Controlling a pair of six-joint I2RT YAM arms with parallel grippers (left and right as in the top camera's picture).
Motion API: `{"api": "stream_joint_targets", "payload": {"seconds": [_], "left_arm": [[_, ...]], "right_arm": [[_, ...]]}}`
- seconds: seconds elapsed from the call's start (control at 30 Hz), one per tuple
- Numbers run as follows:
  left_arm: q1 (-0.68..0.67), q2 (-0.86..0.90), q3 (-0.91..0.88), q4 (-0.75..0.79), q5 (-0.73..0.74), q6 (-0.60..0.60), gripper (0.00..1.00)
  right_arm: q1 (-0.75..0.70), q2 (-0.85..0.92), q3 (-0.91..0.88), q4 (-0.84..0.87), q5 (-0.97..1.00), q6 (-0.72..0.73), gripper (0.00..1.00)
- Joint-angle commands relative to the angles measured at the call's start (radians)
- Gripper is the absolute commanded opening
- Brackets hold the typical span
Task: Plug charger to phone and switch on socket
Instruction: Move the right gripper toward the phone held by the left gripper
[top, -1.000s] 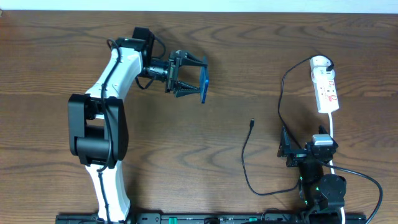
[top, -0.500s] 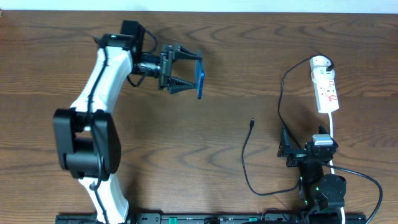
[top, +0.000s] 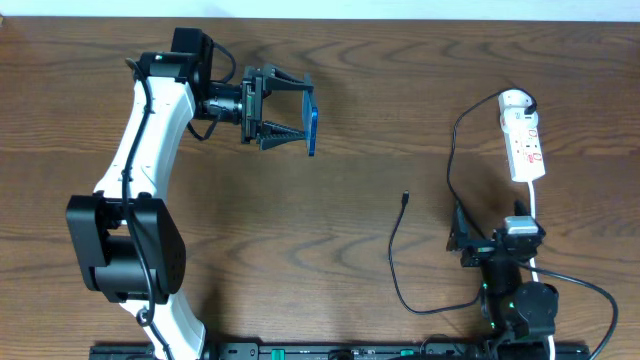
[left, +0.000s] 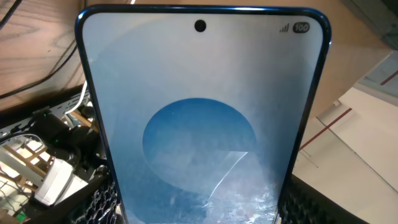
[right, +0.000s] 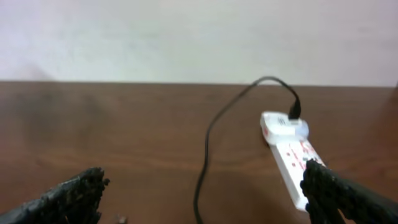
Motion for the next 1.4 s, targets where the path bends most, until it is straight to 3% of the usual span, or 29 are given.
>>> {"api": "stream_joint_targets", "payload": {"seconds": [0.0,0.17,0.27,0.33,0.43,0.5,0.6,0.7,0.87,0.97,1.1,1.23,1.37], "left_arm": [[0.002,-0.037,0.016,-0.005,0.056,-0.006,0.73],[0.002,-0.037,0.016,-0.005,0.056,-0.006,0.73],[0.002,-0.037,0.016,-0.005,0.056,-0.006,0.73],[0.002,-0.037,0.016,-0.005,0.056,-0.006,0.73],[0.002,-0.037,0.016,-0.005,0.056,-0.006,0.73],[0.002,-0.037,0.016,-0.005,0.056,-0.006,0.73],[0.002,-0.037,0.016,-0.005,0.056,-0.006,0.73],[0.002,-0.037,0.016,-0.005,0.056,-0.006,0.73],[0.002,-0.037,0.016,-0.006,0.056,-0.006,0.73],[0.002,-0.037,0.016,-0.006,0.056,-0.006,0.73],[0.002,-0.037,0.016,-0.006,0.056,-0.006,0.73],[0.002,-0.037,0.016,-0.006,0.056,-0.006,0.73],[0.002,-0.037,0.016,-0.006,0.056,-0.006,0.73]], "right_arm": [[-0.006,-0.006,-0.001,0.042,-0.262,0.317,0.99],[-0.006,-0.006,-0.001,0.154,-0.365,0.725,0.99],[-0.006,-0.005,0.006,0.407,-0.357,0.623,0.99],[-0.006,0.006,0.058,0.455,-0.334,0.533,0.99],[-0.006,0.099,0.275,0.222,-0.285,0.361,0.99],[-0.006,0.251,0.491,-0.048,-0.255,0.201,0.99],[-0.006,0.448,0.718,-0.312,-0.262,0.107,0.99],[-0.006,0.629,0.906,-0.526,-0.394,0.077,0.99],[-0.006,0.801,1.001,-0.595,-0.729,0.077,0.99],[-0.006,0.866,1.001,-0.560,-0.763,0.076,0.99],[-0.006,0.944,1.001,-0.578,-0.550,0.083,0.99],[-0.006,1.037,1.001,-0.653,-0.247,0.264,0.99],[-0.006,1.098,1.001,-0.665,-0.241,0.278,0.99]]}}
